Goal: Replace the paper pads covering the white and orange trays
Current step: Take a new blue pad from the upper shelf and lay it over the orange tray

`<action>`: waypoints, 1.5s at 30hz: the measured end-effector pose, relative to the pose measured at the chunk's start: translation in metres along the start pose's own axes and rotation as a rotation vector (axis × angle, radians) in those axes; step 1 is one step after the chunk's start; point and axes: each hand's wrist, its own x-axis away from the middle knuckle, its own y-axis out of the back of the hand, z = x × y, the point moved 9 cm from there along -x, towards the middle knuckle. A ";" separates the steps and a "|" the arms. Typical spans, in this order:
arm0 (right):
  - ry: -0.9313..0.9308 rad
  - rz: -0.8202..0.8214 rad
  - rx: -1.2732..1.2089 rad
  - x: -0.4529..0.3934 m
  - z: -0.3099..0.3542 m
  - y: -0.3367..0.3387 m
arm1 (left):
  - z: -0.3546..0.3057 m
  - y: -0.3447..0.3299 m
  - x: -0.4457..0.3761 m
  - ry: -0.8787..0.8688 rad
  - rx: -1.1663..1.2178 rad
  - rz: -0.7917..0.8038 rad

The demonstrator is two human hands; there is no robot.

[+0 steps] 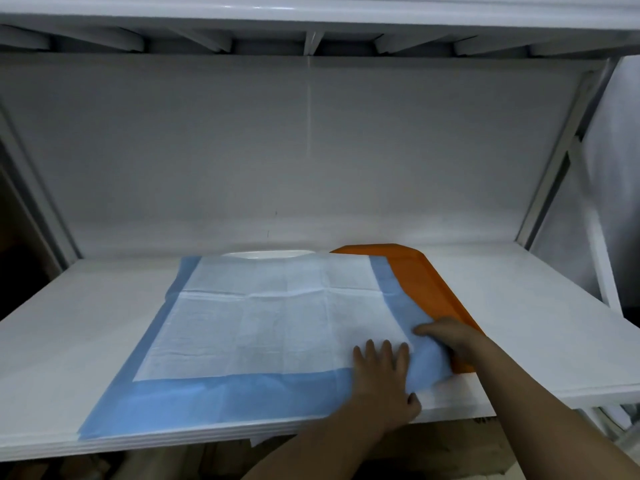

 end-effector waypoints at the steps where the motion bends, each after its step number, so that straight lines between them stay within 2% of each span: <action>1: 0.014 0.008 -0.029 0.003 0.004 -0.001 | -0.001 0.004 0.001 0.021 0.034 -0.021; 4: 0.019 -0.031 -0.017 0.011 0.015 0.003 | -0.001 0.020 0.002 0.091 0.159 -0.103; 7: 0.033 -0.032 0.019 0.017 0.025 0.006 | 0.002 0.046 0.003 0.140 0.304 -0.257; 10: 0.049 -0.025 -0.080 0.024 0.032 0.006 | 0.009 0.065 0.006 0.185 0.446 -0.378; 12: 0.124 0.004 -0.201 0.029 0.042 0.002 | 0.017 0.074 0.011 0.212 0.575 -0.450; 15: 0.211 0.045 -0.287 0.035 0.056 -0.008 | 0.031 0.080 0.014 0.254 0.751 -0.474; 18: 0.259 0.037 -0.303 0.041 0.071 -0.016 | 0.046 0.085 0.017 0.303 0.828 -0.492; 23: 0.222 0.028 -0.445 0.043 0.099 -0.026 | 0.061 0.089 0.037 0.315 0.984 -0.604; 26: 0.224 0.038 -0.415 0.042 0.125 -0.032 | 0.069 0.087 0.048 0.289 1.041 -0.658; 28: 0.234 0.010 -0.359 0.042 0.142 -0.033 | 0.068 0.088 0.055 0.242 1.084 -0.661; 32: 0.270 -0.191 -0.142 0.035 0.165 -0.020 | 0.072 0.078 0.062 0.187 1.211 -0.602; 34: 0.328 -0.235 -0.069 0.038 0.185 -0.030 | 0.087 0.077 0.068 0.183 1.298 -0.581; 37: 0.458 -0.255 -0.041 0.051 0.217 -0.053 | 0.108 0.087 0.090 0.175 1.355 -0.622; 41: 0.527 -0.198 -0.057 0.064 0.250 -0.102 | 0.137 0.097 0.101 -0.101 1.586 -0.552; 43: 0.547 -0.165 -0.046 0.066 0.262 -0.124 | 0.167 0.103 0.099 -0.056 1.789 -0.528; 45: 0.545 -0.138 -0.074 0.069 0.272 -0.149 | 0.197 0.109 0.109 0.024 1.839 -0.516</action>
